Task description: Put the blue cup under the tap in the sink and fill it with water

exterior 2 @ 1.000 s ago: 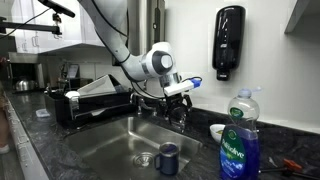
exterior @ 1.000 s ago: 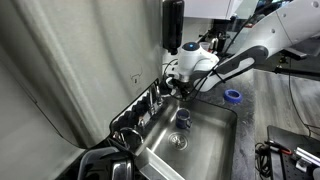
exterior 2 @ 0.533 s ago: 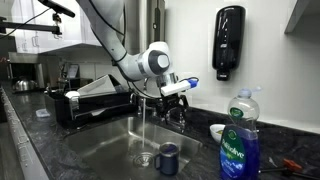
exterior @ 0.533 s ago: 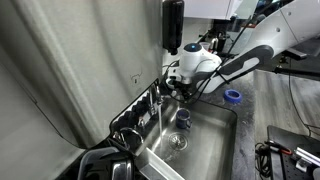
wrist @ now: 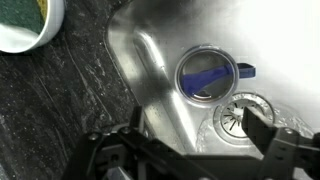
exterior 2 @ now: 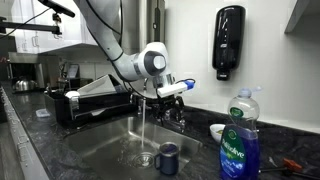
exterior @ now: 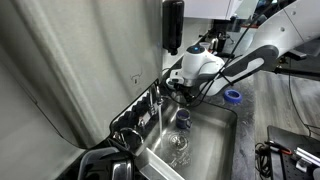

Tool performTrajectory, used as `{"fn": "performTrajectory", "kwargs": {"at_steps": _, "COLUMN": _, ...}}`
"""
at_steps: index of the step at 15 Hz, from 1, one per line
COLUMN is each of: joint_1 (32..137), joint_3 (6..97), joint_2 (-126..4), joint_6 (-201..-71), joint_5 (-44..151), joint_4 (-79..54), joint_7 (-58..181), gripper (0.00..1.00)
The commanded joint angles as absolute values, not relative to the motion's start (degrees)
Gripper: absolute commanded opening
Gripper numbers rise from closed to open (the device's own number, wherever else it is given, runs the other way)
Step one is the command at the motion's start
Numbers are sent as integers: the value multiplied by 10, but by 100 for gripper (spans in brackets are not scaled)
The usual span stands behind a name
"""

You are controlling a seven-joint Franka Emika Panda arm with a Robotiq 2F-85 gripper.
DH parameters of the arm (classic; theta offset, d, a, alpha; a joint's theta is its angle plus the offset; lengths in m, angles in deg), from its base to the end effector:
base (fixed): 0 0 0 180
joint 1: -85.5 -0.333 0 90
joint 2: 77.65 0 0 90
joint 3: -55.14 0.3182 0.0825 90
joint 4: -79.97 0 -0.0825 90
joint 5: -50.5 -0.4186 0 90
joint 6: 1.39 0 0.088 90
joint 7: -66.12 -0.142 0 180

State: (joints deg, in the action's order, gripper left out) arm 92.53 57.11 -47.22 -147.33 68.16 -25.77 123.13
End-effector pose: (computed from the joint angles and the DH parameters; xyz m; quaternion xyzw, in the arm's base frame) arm 0.6898 -0.0640 0.1961 0.8351 0.5362 0.0275 0.1194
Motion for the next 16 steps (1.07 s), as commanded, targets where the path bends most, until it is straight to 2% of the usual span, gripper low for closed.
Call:
{"fn": "performTrajectory", "kwargs": {"at_steps": 1, "joint_1": 939, "joint_3": 589, "joint_2": -498, "joint_6": -1500, "joint_5": 656, "joint_4": -300, "joint_7": 1267, "gripper": 100}}
{"fn": "performTrajectory", "kwargs": {"at_steps": 9, "joint_1": 950, "joint_3": 587, "joint_2": -537, "joint_6": -1494, "joint_5": 616, "joint_4": -326, "joint_7": 1281, "gripper": 100}}
{"fn": "performTrajectory", "kwargs": {"at_steps": 16, "joint_1": 949, "joint_3": 560, "joint_2": -643, "joint_6": -1467, "joint_5": 583, "joint_4": -387, "joint_7": 1233, "gripper": 100}}
